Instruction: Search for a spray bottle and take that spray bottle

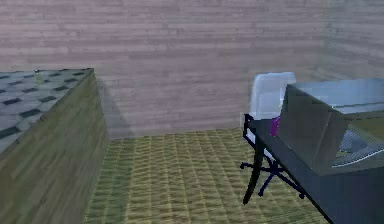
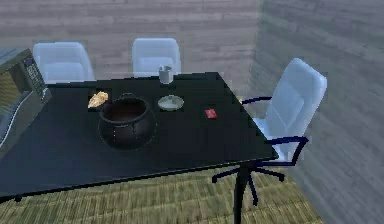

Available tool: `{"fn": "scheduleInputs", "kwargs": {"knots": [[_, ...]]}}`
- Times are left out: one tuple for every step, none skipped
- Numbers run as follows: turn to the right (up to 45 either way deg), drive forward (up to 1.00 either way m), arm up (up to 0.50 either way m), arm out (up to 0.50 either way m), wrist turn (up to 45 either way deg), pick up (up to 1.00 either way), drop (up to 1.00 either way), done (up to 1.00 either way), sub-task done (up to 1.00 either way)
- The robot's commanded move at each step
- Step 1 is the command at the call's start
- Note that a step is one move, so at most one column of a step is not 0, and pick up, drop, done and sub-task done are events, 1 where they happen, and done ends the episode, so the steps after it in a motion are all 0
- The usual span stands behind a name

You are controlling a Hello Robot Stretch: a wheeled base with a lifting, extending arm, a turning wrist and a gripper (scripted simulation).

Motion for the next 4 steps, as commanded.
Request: {"fn": "scheduleInputs", "kwargs": {"knots": [[-6.0,0.0,0.0,0.0,0.0,0.0,0.0,0.0,0.0],[0.0,0.35,0.0,0.0,0.0,0.0,0.0,0.0,0.0],[-42.0,0.0,0.0,0.0,0.0,0.0,0.0,0.0,0.0],[-3.0,0.0,0.0,0.0,0.0,0.0,0.0,0.0,0.0]]}}
